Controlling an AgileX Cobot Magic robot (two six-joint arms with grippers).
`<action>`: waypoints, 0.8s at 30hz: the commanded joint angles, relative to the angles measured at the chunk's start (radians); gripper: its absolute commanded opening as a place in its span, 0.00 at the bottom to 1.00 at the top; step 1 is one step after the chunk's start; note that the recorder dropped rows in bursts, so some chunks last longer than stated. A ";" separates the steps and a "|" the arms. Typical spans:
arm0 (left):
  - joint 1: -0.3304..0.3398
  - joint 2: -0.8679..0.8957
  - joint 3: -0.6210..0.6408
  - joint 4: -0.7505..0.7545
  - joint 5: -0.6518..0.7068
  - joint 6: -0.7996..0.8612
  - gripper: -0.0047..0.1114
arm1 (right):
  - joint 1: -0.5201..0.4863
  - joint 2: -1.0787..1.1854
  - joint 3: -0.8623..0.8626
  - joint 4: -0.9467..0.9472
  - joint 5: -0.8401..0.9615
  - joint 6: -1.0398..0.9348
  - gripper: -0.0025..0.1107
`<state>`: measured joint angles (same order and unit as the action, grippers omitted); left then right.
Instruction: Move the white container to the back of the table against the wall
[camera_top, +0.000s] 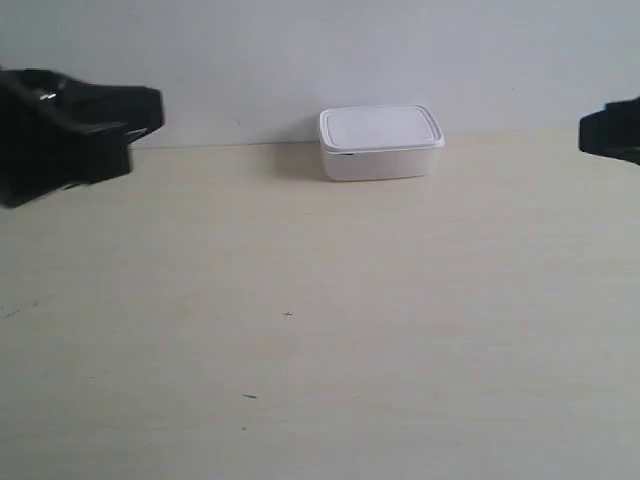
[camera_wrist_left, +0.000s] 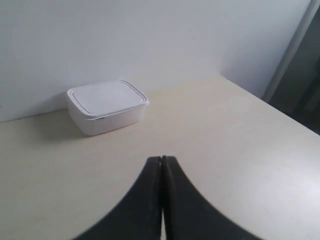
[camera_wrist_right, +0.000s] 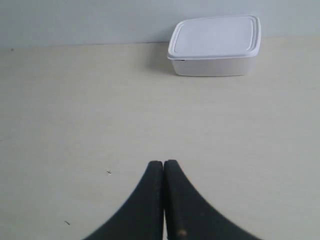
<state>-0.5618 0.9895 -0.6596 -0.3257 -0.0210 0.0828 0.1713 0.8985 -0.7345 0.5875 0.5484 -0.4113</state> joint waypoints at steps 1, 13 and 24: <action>0.004 -0.181 0.158 -0.009 -0.073 -0.013 0.04 | -0.005 -0.175 0.093 0.004 -0.014 -0.013 0.02; 0.004 -0.448 0.355 0.002 -0.157 -0.037 0.04 | -0.005 -0.396 0.208 0.006 -0.078 -0.007 0.02; 0.004 -0.283 0.415 0.002 -0.588 -0.029 0.04 | -0.005 -0.284 0.320 0.095 -0.494 -0.007 0.02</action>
<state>-0.5618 0.6534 -0.2475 -0.3238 -0.5181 0.0520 0.1713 0.5825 -0.4338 0.6655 0.1690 -0.4131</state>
